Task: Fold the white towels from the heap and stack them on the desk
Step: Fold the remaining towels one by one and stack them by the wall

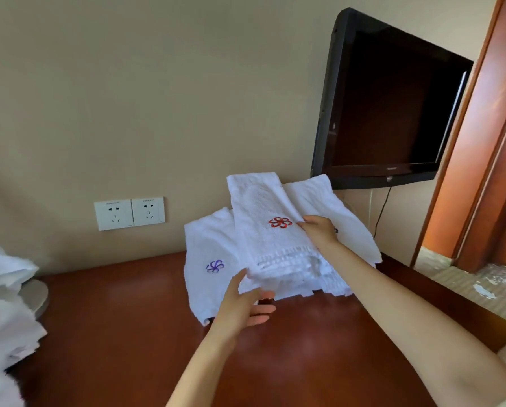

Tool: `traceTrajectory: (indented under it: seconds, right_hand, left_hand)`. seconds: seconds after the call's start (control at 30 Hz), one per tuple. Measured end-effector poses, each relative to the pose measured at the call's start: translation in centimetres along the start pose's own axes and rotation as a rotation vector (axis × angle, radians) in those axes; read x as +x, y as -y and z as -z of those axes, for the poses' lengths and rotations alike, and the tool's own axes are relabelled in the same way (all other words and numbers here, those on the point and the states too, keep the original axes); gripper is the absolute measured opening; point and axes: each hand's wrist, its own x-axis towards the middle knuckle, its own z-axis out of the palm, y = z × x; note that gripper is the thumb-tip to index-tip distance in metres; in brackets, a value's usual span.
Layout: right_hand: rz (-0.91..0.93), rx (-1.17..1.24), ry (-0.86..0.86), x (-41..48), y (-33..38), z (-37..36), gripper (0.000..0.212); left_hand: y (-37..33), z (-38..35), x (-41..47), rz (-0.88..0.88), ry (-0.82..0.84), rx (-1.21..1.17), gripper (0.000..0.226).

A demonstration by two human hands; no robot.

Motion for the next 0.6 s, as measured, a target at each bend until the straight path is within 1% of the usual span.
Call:
traceTrajectory:
  seconds: [0.07,0.13,0.2,0.27,0.33,0.37,0.43,0.5,0.6]
  right_hand:
    - [-0.023,0.032,-0.055,-2.6,-0.9,1.1,0.022]
    - [-0.073,0.123,-0.081,-5.0,-2.2,1.8,0.018]
    - [-0.207,0.280,-0.059,-7.8,-3.1,1.7,0.024]
    - [-0.325,0.363,0.004,-11.4,-4.2,0.8,0.018]
    - [-0.373,0.372,0.165,-16.1,-5.1,-1.3,0.007]
    - [-0.360,0.364,0.251,-18.5,-5.4,-2.7,0.006]
    - [-0.282,0.361,0.336,-22.6,-5.8,-5.9,0.010]
    - [-0.174,0.376,0.350,-26.0,-5.1,-9.2,0.013]
    - [-0.115,0.469,0.372,-30.6,-3.5,-13.6,0.013]
  left_hand:
    - [1.6,2.2,-2.6,0.033,-0.001,0.133,0.056]
    - [3.5,4.7,-5.1,0.048,-0.043,0.237,0.053]
    - [5.3,7.5,-7.3,0.070,-0.132,0.262,0.050]
    - [6.5,9.9,-9.5,0.065,-0.236,0.223,0.044]
    - [7.1,11.8,-11.6,0.020,-0.324,0.211,0.039]
    - [7.4,12.6,-12.6,-0.005,-0.361,0.216,0.036]
    - [8.0,13.9,-14.5,-0.062,-0.421,0.213,0.033]
    - [8.7,15.1,-16.4,-0.137,-0.454,0.218,0.032]
    - [9.6,16.2,-19.2,-0.247,-0.486,0.286,0.029]
